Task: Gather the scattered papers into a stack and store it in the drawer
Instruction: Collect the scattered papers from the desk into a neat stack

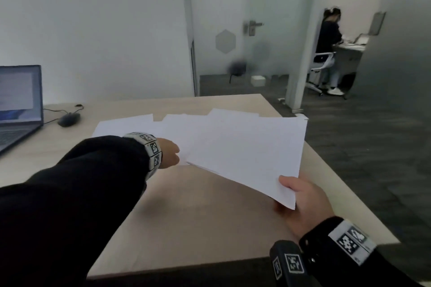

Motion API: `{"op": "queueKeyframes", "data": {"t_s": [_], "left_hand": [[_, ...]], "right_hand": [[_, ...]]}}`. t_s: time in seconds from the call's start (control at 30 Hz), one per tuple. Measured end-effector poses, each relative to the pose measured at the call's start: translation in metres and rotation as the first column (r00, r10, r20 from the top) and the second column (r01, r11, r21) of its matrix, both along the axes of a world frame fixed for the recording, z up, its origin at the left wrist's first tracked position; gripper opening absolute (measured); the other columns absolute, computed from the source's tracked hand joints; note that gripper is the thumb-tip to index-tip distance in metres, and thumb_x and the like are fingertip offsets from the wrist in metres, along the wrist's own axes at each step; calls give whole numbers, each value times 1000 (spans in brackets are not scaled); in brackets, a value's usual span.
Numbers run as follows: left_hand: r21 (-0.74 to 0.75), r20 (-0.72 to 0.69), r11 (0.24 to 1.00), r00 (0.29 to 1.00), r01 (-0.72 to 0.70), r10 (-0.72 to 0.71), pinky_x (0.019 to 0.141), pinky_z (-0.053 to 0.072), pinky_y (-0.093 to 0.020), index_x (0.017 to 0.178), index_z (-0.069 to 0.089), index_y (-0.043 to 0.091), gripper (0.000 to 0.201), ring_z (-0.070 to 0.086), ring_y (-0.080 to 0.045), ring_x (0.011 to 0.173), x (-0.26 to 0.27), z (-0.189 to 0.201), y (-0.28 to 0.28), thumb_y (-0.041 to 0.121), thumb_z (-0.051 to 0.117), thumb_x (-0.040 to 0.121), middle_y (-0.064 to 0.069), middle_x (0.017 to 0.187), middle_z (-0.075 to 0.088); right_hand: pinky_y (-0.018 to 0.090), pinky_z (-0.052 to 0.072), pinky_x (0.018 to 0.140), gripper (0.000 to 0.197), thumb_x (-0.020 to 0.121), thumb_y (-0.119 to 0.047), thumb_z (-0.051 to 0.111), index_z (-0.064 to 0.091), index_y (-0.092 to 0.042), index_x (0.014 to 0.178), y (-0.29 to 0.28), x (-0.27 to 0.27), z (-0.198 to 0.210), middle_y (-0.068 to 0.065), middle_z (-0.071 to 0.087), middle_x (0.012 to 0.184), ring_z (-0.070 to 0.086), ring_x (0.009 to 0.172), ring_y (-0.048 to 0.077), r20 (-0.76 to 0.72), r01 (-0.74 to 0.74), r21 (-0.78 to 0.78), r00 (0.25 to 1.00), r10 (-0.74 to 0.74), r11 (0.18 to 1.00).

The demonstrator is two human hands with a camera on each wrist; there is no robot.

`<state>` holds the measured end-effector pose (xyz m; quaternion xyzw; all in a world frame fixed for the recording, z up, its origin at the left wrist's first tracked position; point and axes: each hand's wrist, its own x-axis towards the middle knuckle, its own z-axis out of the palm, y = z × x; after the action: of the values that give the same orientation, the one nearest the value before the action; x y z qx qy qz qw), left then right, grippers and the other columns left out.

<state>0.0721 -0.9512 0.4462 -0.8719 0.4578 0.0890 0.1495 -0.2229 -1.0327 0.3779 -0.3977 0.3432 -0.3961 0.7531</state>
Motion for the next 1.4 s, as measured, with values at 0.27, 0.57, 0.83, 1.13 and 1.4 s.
{"op": "queueKeyframes", "data": {"t_s": [0.27,0.57,0.83,1.13,1.4], "left_hand": [[110,-23,994,1000,-8,11,117,19,-35,151,29,22,48,28,-23,145,31,-19,-35,31,26,104,-1,158,29],[63,-32,998,999,-22,24,116,18,-30,153,21,26,57,23,-23,147,-11,-15,23,23,39,99,-4,160,23],[7,-84,1000,996,9,-8,116,20,-32,153,24,26,58,26,-22,145,-69,-16,110,26,40,97,-2,159,26],[-147,-63,989,998,-30,21,107,35,-44,140,39,32,79,44,-26,131,-111,-37,192,75,40,74,4,148,41],[-287,-44,957,999,-37,25,101,38,-47,127,39,37,82,43,-14,126,-123,-56,221,87,45,61,19,137,44]], "right_hand": [[25,39,40,20,94,-2,48,64,-6,103,-7,-2,-5,5,71,69,57,44,17,10,-72,-42,997,72,997],[27,38,39,16,93,0,49,63,-5,98,5,-2,5,6,67,64,54,47,21,-19,-13,-56,1000,12,998],[32,45,51,21,95,2,48,59,-8,110,46,-21,15,11,61,86,55,69,27,-55,31,-103,998,-37,994],[55,52,86,32,91,2,50,62,-6,120,83,-61,0,20,67,118,63,105,45,-130,79,-154,987,-99,985],[48,53,82,32,92,4,48,62,-7,119,93,-92,-11,19,69,116,64,104,44,-115,90,-179,987,-112,980]]}}
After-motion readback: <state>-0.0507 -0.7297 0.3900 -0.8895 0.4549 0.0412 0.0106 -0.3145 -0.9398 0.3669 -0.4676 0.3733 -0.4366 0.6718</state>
